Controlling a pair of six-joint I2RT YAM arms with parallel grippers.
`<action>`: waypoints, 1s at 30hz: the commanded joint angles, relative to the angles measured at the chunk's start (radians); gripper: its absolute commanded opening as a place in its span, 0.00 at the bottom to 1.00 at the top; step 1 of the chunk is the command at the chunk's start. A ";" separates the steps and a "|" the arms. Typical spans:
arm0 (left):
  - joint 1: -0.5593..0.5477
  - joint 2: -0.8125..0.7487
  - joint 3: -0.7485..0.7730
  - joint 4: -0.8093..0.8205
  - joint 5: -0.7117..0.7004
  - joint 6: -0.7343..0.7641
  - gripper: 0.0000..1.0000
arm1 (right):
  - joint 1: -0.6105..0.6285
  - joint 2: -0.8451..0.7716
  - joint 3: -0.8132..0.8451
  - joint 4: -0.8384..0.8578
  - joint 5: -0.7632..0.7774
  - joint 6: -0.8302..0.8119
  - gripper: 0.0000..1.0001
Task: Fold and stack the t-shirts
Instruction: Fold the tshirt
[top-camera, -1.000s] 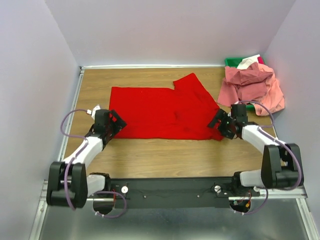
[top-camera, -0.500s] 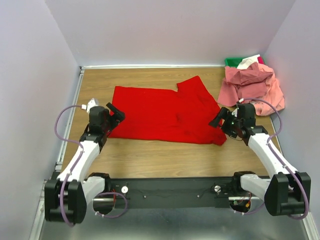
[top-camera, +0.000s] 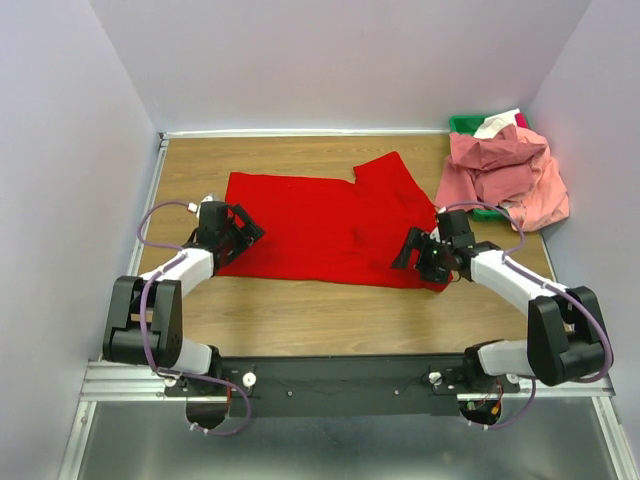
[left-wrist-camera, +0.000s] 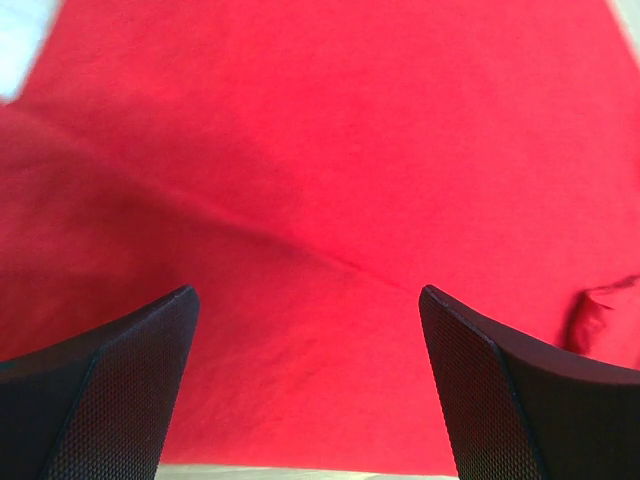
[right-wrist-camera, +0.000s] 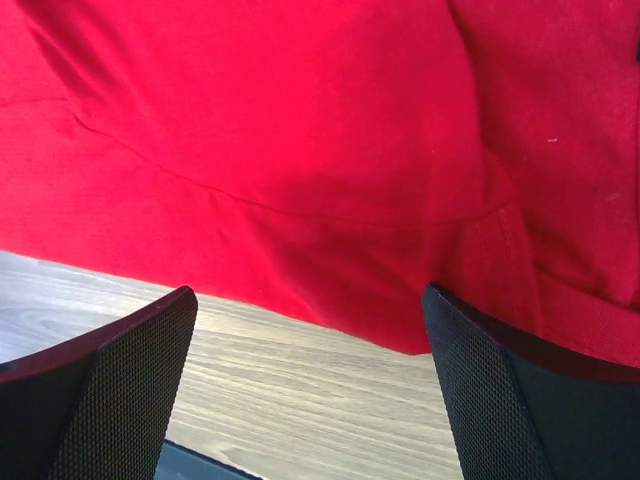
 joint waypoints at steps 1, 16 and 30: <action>-0.002 0.001 -0.029 -0.084 -0.095 -0.017 0.99 | 0.003 0.029 -0.023 0.016 0.009 0.008 1.00; -0.002 -0.113 -0.139 -0.242 -0.207 -0.057 0.98 | 0.003 0.030 -0.093 0.014 -0.093 -0.035 1.00; -0.001 -0.340 0.064 -0.280 -0.348 -0.044 0.99 | 0.005 -0.114 0.098 0.010 -0.051 -0.006 1.00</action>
